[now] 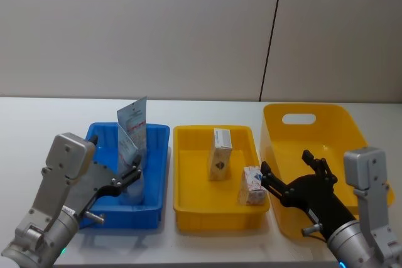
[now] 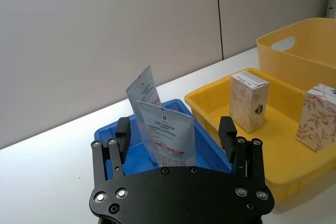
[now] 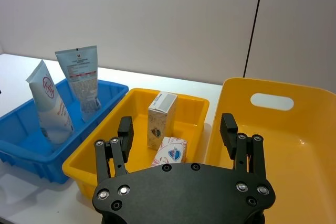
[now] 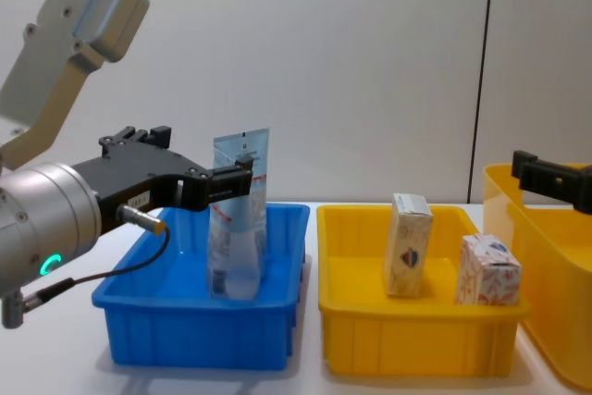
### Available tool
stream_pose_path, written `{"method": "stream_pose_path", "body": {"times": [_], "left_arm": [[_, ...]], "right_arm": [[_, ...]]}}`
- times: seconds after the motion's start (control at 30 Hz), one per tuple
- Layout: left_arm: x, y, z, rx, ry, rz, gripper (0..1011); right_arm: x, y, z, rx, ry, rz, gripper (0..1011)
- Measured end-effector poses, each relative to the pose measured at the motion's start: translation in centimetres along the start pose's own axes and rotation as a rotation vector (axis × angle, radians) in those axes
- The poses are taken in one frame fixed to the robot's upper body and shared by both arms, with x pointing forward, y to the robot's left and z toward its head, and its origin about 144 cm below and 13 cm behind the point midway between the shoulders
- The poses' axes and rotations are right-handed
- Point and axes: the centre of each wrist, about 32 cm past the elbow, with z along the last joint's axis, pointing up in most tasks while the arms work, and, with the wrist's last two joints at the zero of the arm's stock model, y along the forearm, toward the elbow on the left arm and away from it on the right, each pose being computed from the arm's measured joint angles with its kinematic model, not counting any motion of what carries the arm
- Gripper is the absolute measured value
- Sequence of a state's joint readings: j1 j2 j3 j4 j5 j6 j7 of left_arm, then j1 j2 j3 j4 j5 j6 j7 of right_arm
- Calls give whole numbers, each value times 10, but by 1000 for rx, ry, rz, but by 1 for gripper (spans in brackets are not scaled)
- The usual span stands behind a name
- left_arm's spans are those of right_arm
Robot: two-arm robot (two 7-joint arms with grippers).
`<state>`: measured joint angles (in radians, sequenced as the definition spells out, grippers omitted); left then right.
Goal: Bimanual collaborative sorting of washing and personal care products
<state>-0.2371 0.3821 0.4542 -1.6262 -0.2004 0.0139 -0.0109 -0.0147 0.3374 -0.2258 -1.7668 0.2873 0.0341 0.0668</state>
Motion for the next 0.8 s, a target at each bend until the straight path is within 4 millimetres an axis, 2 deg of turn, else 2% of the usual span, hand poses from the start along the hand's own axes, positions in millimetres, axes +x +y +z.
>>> {"method": "stream_pose_path", "body": {"times": [0.43, 0.8], "left_arm": [[-1, -1, 1, 4, 15, -15, 1002], [-4, 1, 3, 64, 96, -50, 1001]], "right_arm": [[0, 0, 0, 0, 0, 0, 1003], [0, 0, 0, 0, 0, 0, 1003]]}}
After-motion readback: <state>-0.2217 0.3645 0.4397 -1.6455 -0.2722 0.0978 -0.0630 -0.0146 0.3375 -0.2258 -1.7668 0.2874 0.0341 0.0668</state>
